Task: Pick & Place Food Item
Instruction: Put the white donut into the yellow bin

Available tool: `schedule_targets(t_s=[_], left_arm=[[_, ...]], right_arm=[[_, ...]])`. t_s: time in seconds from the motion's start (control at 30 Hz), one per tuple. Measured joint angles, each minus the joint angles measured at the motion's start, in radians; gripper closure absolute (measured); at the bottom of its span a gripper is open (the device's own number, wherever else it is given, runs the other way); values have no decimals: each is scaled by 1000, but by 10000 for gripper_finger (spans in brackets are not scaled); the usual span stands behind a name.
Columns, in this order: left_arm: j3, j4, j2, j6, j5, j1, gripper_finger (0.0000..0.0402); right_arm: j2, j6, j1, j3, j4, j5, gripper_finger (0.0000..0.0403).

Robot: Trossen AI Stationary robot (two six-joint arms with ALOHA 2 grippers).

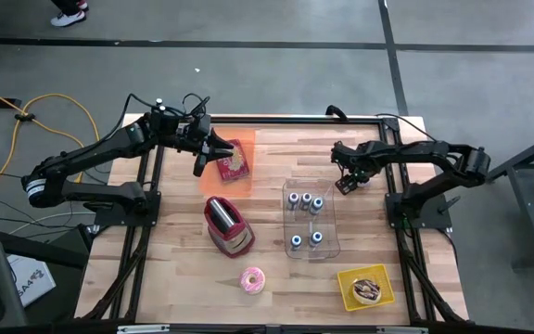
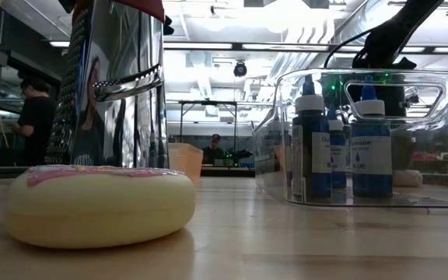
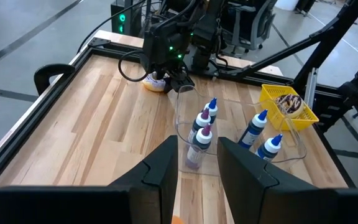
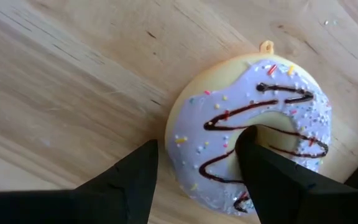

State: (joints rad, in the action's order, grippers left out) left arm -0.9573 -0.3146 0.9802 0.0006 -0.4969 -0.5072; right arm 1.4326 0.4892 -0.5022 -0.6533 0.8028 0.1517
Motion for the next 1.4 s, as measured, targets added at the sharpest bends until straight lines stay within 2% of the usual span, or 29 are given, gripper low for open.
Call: schedule_targets(t_s=[0.17, 0.53, 0.97, 1.1, 1.4], left_arm=[[0, 0, 0, 0, 0, 0, 293], [0, 0, 0, 0, 0, 0, 293], [0, 0, 0, 0, 0, 0, 293], [0, 0, 0, 0, 0, 0, 293], [0, 0, 0, 1, 0, 0, 293]], right_arm=[[0, 1, 0, 0, 0, 11, 195], [0, -20, 0, 0, 0, 6, 269], [0, -38, 0, 0, 13, -3, 303], [0, -49, 0, -27, 76, -39, 303], [-13, -98, 4, -186, 286, -43, 308]])
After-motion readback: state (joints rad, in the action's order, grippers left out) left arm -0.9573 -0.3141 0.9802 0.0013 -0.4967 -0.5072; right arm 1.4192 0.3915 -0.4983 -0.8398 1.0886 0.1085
